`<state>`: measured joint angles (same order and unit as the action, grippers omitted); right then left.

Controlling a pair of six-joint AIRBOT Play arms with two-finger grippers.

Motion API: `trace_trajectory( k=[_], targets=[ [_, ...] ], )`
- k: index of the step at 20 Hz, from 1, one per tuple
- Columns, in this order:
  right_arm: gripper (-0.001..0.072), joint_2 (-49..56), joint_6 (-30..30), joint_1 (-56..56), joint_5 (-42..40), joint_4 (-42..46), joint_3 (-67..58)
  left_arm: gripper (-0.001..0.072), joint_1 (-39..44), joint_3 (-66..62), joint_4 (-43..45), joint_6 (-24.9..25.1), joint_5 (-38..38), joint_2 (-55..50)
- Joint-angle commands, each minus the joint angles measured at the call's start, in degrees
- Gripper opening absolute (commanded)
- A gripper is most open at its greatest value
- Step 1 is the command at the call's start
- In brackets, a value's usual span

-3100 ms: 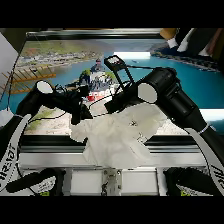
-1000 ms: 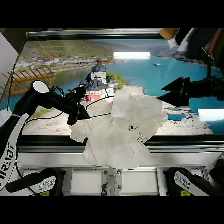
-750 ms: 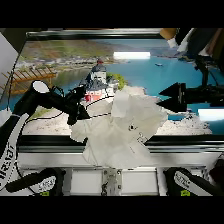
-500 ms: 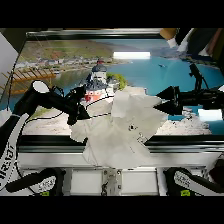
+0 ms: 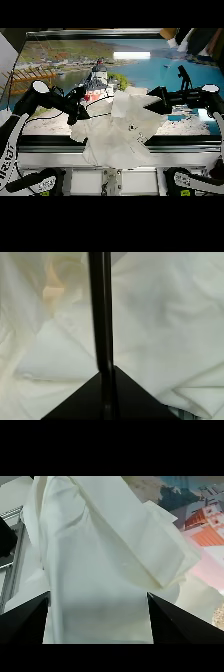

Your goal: Fold the clothes and pants, and hang the long-sleeved shirts on hangers.

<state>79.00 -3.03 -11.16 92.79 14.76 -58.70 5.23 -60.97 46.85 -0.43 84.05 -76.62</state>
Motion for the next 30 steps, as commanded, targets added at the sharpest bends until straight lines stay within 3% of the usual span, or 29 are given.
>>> trace_trajectory(
  k=[1,23,24,26,27,30],
  targets=[
    [0.0655,0.81,-0.26,1.79,0.02,-0.50,0.02,0.0011,-0.02,-0.02,0.04,0.02,-0.02,-0.04],
    [0.0651,0.81,-0.20,2.67,-0.42,-0.50,0.02,0.0011,-0.04,-0.02,0.00,0.02,-0.04,-0.04],
    [0.0565,0.81,-0.20,2.67,-0.37,-0.50,0.02,0.0011,-0.04,-0.02,0.00,0.00,-0.04,-0.04],
    [0.0062,0.81,-0.20,2.67,-0.37,-0.48,0.02,0.0012,-0.04,-0.04,0.02,0.02,-0.07,-0.04],
    [0.0020,0.81,-0.13,2.67,-0.39,-0.52,0.02,0.0012,-0.04,-0.02,0.02,0.02,-0.13,-0.04],
    [0.0021,0.81,-0.07,2.67,-0.39,-0.50,0.02,0.0011,-0.04,-0.02,0.02,0.02,-0.31,-0.04]
  ],
)
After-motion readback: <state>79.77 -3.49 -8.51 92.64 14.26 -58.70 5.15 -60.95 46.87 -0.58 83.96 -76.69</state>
